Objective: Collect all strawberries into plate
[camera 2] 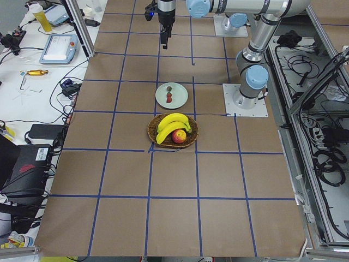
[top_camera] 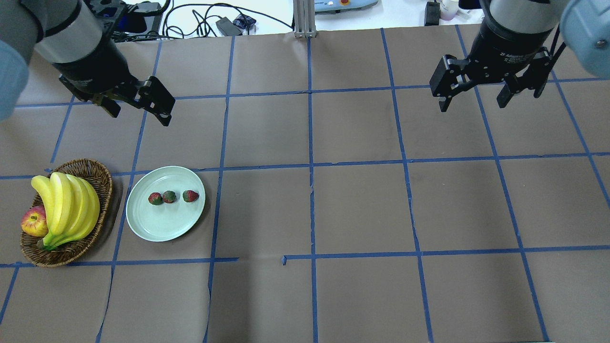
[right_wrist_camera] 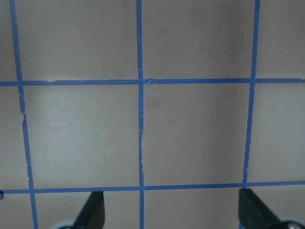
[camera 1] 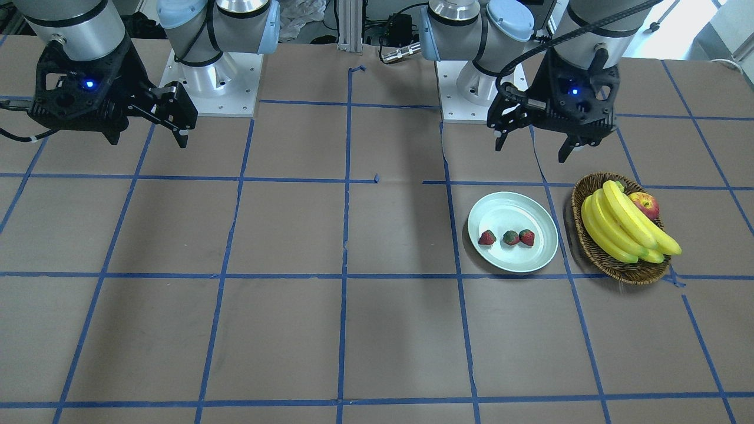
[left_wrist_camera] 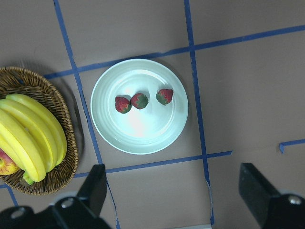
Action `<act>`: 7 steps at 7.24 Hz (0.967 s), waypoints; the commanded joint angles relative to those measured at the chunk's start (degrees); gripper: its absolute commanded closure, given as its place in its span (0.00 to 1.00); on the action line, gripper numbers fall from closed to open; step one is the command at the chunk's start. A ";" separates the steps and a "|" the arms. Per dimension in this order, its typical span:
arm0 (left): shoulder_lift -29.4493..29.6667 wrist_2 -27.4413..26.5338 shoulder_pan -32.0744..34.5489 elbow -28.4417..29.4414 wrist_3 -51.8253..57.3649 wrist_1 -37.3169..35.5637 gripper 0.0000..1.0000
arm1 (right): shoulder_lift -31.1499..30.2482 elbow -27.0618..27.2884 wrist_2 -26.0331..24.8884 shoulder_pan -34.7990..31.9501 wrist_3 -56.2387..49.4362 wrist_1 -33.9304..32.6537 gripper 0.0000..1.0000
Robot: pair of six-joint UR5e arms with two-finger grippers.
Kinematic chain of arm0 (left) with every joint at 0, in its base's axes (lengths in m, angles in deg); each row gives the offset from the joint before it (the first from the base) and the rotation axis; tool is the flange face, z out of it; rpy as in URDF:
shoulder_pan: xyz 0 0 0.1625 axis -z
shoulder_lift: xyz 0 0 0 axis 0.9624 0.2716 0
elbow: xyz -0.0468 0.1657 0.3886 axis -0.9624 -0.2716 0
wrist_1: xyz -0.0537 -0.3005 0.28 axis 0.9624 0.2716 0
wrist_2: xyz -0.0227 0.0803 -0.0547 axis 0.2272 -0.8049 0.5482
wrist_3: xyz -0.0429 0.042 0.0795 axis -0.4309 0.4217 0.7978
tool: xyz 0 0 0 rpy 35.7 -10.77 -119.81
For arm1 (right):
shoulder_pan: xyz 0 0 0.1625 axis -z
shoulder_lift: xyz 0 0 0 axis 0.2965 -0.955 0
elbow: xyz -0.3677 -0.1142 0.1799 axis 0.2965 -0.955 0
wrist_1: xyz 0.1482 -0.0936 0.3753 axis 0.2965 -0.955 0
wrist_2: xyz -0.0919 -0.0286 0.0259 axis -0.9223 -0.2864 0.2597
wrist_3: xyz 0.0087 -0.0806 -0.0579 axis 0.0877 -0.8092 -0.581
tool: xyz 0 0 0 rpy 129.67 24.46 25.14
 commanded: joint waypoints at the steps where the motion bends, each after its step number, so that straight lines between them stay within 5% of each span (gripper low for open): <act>1: 1.45 1.77 2.98 -6.66 -6.56 -20.00 0.00 | 0.00 -0.02 0.00 0.00 0.00 0.01 0.00; 3: 4.25 2.47 2.72 2.32 -1.84 -2.49 0.00 | 0.00 -0.02 -0.09 0.00 0.00 0.01 0.00; 7: 4.29 3.00 2.72 4.49 -3.33 -1.27 0.00 | -0.26 0.07 -0.17 0.00 -0.09 0.18 0.00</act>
